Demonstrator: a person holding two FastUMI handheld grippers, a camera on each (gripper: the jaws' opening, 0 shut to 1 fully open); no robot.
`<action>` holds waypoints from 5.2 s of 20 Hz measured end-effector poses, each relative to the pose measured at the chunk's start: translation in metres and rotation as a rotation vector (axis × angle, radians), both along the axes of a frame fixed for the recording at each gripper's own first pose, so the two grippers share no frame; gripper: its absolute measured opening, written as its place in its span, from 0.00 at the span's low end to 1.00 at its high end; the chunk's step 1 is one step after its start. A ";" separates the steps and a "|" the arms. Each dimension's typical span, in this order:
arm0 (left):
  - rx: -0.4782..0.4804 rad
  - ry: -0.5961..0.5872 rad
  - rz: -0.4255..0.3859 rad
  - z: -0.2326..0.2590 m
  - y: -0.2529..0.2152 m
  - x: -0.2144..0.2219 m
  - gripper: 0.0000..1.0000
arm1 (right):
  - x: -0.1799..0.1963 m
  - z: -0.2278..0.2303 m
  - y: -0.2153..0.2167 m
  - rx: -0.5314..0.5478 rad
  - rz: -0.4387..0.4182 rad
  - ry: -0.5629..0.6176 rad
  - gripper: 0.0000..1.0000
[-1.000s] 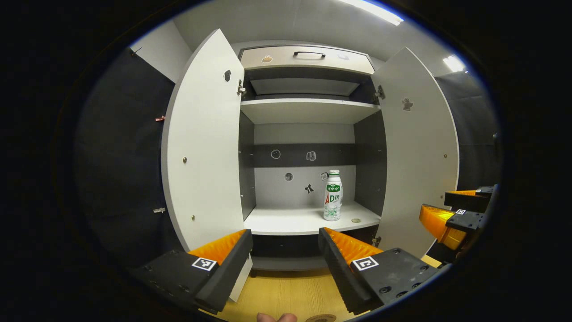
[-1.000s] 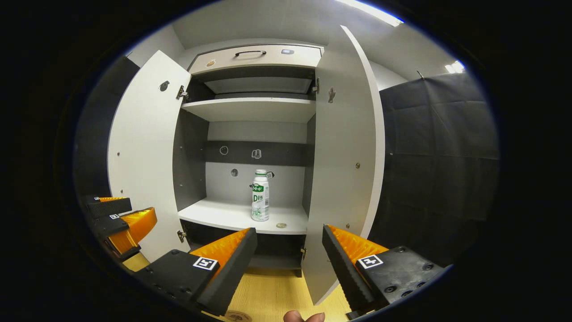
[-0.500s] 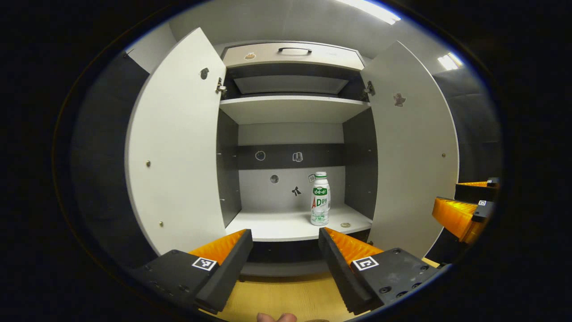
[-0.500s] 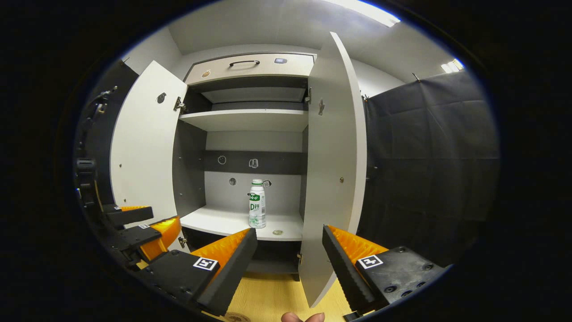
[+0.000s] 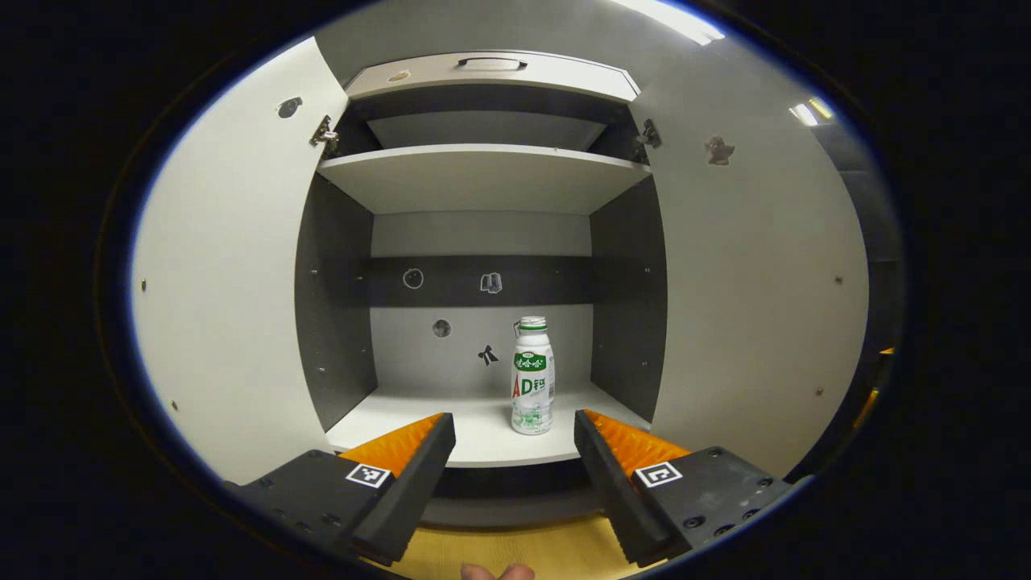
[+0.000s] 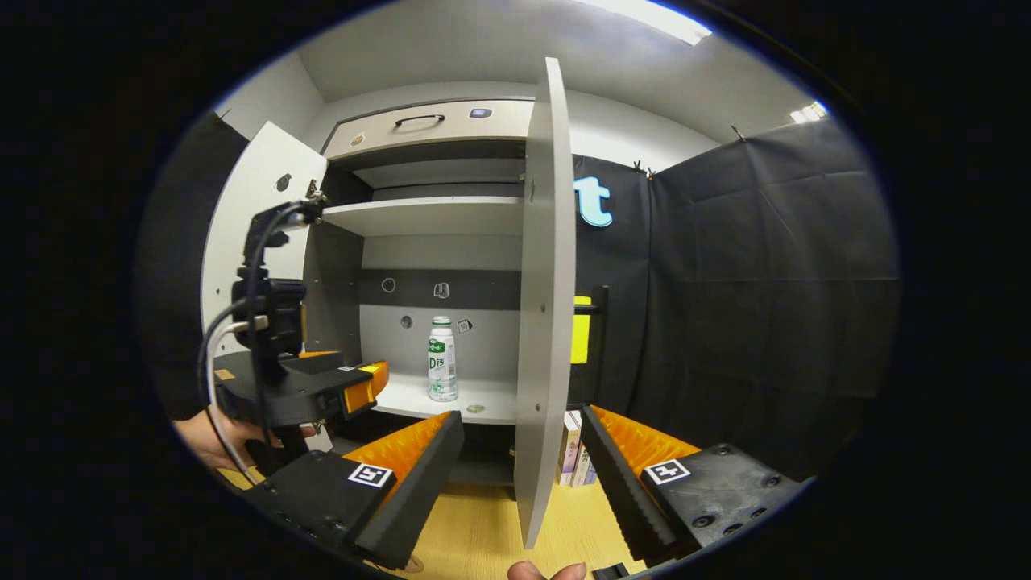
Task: Grasp the bottle in the cabinet with the left hand and place it on the coaster, then close the right door with the right hand and the left door with the left hand.
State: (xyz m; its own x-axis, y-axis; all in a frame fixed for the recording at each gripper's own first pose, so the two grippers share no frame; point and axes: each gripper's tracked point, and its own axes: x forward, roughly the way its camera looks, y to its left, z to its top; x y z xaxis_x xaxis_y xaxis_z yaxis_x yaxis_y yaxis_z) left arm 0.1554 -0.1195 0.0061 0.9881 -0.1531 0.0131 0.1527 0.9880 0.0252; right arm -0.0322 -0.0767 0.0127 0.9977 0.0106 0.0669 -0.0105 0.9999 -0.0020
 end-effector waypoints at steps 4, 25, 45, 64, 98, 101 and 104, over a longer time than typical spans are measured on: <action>-0.008 0.005 -0.015 -0.002 -0.021 0.051 0.94 | 0.001 -0.001 -0.024 -0.005 -0.019 0.000 0.97; -0.024 0.057 0.039 -0.026 -0.046 0.213 0.79 | 0.035 0.002 -0.112 0.017 -0.093 0.000 0.97; -0.026 -0.052 -0.034 -0.014 0.019 -0.044 0.79 | -0.013 0.010 -0.006 -0.028 0.034 -0.064 0.97; -0.034 0.028 -0.089 -0.250 0.010 -0.186 0.78 | -0.010 -0.012 0.029 -0.013 0.050 -0.144 0.97; -0.087 0.181 -0.049 -0.189 0.068 -0.250 0.95 | -0.016 0.000 0.055 0.010 0.038 -0.038 0.98; -0.084 0.121 0.001 -0.129 0.087 -0.241 0.95 | -0.023 0.019 0.052 0.022 0.053 -0.059 0.97; -0.088 0.110 0.030 -0.084 0.099 -0.232 0.95 | -0.028 0.024 0.048 0.083 0.095 -0.006 0.97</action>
